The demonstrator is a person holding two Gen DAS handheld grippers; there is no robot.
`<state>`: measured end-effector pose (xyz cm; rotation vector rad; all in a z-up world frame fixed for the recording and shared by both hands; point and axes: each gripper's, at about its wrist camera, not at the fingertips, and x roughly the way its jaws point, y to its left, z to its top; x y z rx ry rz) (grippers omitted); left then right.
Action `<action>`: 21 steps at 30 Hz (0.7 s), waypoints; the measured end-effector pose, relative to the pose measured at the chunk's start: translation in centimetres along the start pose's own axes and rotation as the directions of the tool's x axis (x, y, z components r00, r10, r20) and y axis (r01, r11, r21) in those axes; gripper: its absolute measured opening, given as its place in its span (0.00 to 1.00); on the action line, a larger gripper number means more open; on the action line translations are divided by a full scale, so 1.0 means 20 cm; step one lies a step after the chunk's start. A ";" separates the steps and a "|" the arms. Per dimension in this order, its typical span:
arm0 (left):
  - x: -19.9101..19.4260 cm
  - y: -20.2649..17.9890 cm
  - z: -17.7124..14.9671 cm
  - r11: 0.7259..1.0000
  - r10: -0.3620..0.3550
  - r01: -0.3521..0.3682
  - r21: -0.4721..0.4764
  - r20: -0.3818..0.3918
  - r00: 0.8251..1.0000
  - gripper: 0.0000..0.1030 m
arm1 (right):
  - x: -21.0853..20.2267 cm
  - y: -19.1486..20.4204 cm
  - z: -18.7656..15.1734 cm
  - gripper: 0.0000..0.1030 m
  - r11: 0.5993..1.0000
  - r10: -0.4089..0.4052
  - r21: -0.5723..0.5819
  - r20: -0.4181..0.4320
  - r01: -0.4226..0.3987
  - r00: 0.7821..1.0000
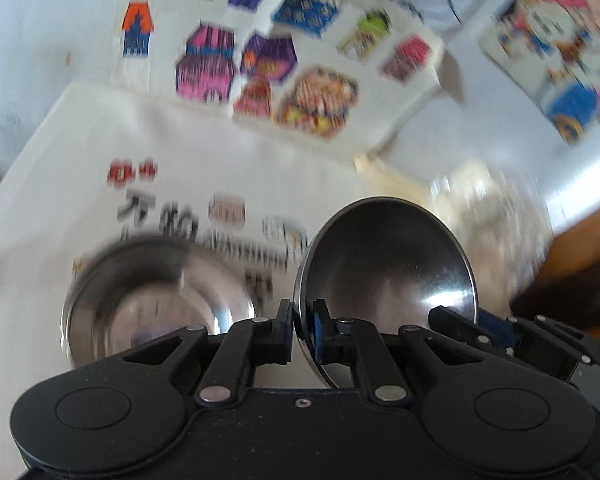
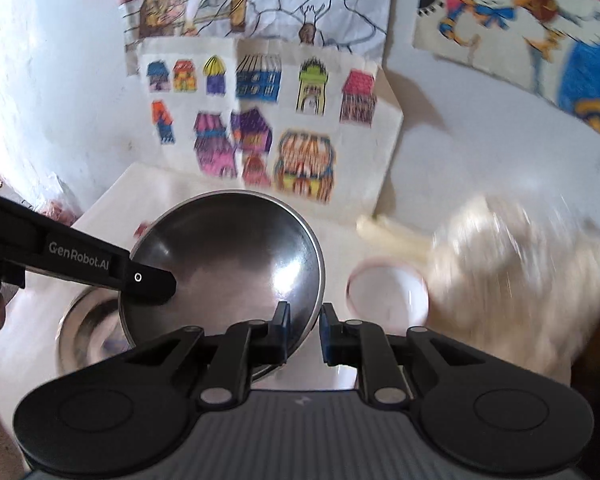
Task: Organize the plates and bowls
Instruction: 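Lift the steel bowl with both grippers and carry it over the table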
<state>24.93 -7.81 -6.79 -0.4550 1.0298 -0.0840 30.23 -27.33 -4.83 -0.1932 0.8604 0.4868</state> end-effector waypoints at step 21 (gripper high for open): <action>-0.05 -0.04 -0.59 0.980 0.002 0.046 0.194 -0.239 0.971 0.11 | -0.44 0.16 -0.72 0.17 0.983 0.007 0.183 -0.207 0.032 0.978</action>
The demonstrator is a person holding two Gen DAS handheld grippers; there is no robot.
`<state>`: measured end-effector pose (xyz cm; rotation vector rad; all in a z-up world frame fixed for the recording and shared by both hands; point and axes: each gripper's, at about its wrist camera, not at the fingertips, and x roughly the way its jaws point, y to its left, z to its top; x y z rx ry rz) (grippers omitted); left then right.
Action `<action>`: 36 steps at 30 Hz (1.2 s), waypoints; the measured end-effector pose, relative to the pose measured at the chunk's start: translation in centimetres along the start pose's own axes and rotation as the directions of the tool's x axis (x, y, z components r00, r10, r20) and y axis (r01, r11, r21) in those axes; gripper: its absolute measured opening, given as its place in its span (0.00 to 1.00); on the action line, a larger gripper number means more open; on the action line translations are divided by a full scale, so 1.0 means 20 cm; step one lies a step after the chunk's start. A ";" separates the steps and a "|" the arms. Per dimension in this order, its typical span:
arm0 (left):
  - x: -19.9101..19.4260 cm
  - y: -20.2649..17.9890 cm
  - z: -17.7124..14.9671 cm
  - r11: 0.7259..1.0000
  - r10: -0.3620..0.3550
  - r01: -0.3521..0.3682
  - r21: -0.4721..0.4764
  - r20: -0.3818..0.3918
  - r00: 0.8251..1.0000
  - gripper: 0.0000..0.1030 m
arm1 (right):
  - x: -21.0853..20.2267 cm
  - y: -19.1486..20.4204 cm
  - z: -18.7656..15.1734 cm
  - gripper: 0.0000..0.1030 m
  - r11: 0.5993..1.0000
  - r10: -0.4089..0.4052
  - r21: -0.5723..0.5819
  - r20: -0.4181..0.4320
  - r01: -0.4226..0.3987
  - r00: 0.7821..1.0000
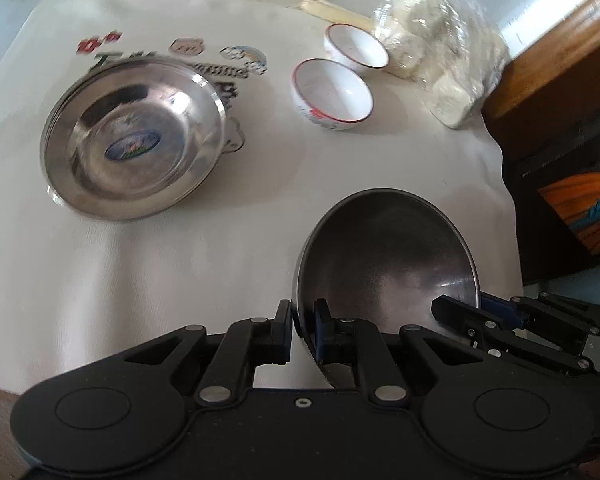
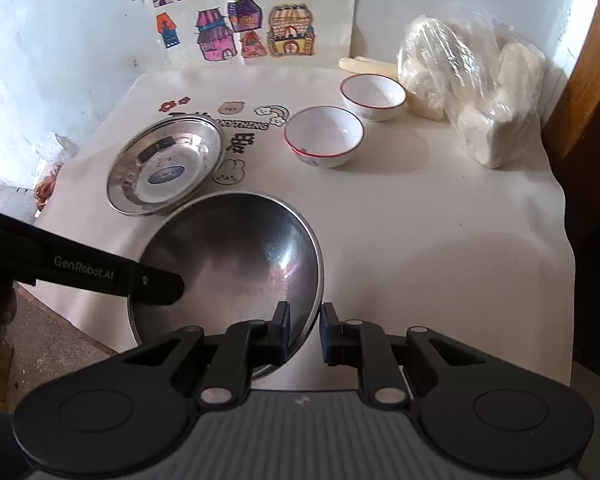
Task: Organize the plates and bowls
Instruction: 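Lift the steel bowl with both grippers and carry it over the table, then lower the steel bowl onto the cloth beside the plates, open both grippers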
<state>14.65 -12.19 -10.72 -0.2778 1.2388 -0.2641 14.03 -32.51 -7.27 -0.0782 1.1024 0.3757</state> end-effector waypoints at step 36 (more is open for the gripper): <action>0.32 -0.14 0.33 0.971 0.237 -0.235 -0.049 0.046 0.970 0.12 | 0.45 -0.24 0.24 0.18 0.982 0.132 -0.123 -0.114 -0.146 0.985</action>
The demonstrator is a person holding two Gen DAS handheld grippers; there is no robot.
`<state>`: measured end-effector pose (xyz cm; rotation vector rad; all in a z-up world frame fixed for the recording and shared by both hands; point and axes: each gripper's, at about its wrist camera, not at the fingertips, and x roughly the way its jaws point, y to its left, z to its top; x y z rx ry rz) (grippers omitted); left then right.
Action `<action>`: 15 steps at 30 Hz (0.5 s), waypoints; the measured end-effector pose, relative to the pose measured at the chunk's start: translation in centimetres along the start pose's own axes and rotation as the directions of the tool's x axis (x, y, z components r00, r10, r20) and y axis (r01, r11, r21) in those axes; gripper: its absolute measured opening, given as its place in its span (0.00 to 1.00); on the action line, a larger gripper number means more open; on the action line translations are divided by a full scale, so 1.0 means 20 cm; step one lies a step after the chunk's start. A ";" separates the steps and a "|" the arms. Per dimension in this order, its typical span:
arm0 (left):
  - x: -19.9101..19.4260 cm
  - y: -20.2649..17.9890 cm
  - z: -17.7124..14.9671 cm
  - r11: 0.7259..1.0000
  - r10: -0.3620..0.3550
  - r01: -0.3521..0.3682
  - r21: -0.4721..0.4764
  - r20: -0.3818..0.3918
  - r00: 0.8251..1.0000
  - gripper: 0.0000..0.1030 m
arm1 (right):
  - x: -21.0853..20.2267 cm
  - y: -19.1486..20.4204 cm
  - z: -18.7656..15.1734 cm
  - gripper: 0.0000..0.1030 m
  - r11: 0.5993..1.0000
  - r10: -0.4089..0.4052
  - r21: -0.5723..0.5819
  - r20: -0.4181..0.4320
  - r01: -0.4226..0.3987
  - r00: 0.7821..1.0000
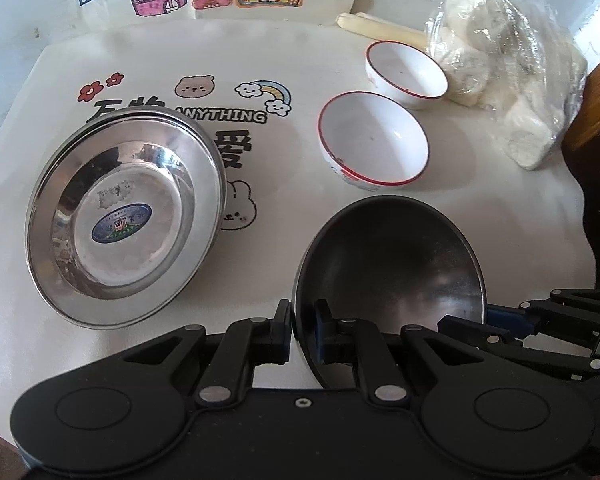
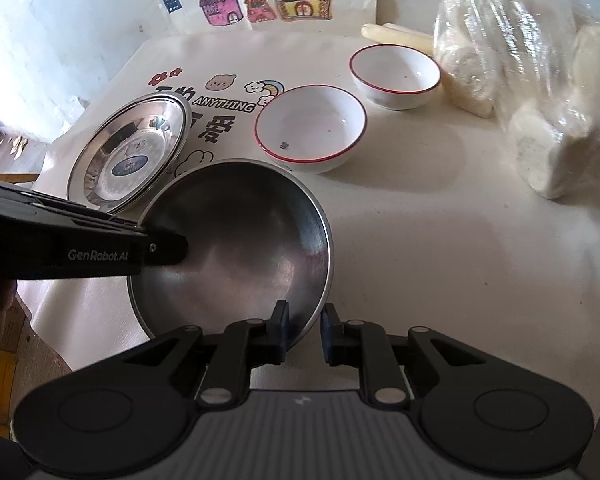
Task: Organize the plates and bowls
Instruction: 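Lower the steel bowl onto the cloth beside the plates, open both grippers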
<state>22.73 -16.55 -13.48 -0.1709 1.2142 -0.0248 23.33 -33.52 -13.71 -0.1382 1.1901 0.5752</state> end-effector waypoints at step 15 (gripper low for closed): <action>0.02 0.04 0.01 0.999 0.029 -0.029 -0.037 0.006 1.000 0.20 | 0.02 0.00 0.05 0.25 0.998 0.034 -0.053 0.005 -0.033 0.999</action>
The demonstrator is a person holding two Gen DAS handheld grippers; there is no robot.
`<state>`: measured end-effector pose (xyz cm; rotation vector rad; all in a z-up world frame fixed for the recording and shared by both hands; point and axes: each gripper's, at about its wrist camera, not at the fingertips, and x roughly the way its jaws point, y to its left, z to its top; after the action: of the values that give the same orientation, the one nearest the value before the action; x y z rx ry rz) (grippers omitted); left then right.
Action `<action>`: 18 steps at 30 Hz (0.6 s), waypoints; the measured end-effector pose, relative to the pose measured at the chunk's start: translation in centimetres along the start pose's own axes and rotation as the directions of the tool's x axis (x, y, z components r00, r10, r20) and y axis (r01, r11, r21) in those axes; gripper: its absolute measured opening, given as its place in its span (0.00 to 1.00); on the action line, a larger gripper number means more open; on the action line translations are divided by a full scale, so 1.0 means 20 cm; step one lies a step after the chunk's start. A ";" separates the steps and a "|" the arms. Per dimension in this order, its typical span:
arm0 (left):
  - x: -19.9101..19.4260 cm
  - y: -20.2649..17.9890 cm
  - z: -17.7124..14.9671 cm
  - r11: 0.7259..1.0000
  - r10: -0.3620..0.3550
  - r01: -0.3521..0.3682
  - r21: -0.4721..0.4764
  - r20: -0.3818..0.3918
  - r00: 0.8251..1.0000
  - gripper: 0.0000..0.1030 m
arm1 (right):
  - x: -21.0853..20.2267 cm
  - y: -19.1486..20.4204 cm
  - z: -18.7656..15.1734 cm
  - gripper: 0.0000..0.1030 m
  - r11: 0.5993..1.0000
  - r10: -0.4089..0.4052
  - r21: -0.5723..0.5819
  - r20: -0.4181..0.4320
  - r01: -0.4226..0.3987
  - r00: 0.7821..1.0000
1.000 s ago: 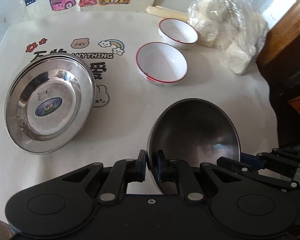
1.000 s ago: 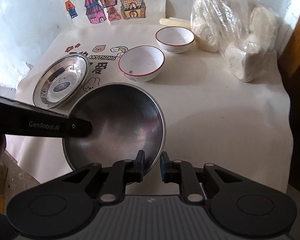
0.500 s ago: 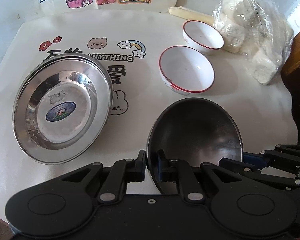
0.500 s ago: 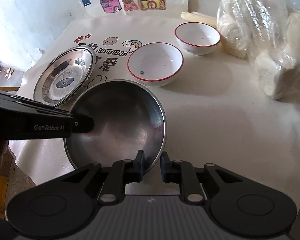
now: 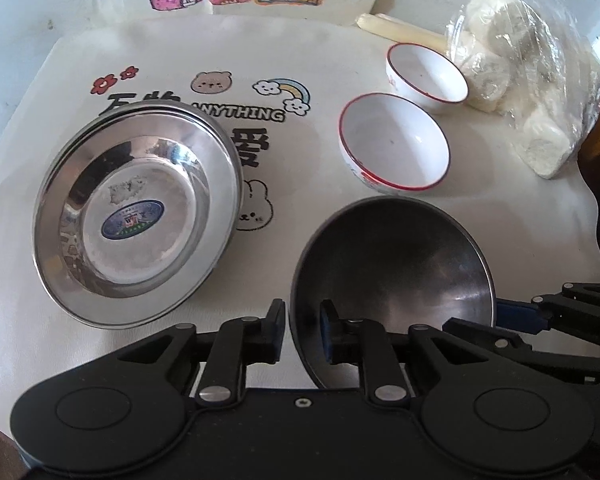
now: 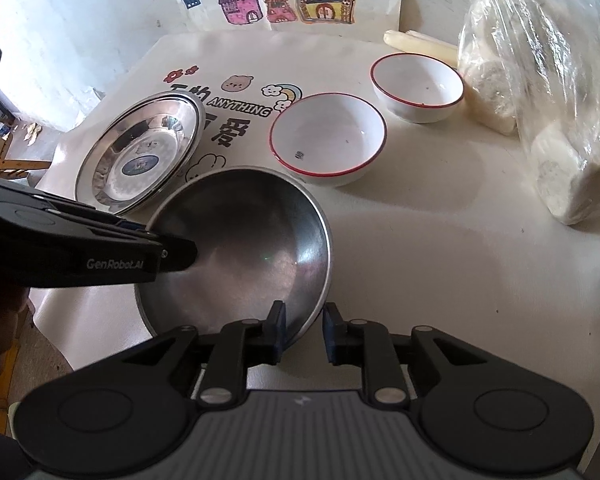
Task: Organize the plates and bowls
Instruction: 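Lower the steel bowl onto the cloth beside the plates, open both grippers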
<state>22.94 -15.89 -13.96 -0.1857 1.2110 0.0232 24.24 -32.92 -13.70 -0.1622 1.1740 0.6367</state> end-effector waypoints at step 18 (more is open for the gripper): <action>-0.21 0.10 0.12 0.986 0.147 -0.132 -0.104 0.155 0.977 0.99 | -0.09 -0.14 0.04 0.85 0.996 -0.035 0.080 0.101 0.027 0.994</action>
<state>23.54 -13.15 -9.53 -0.1765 1.0596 0.2137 26.04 -35.48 -12.41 -0.0807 1.0939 0.5640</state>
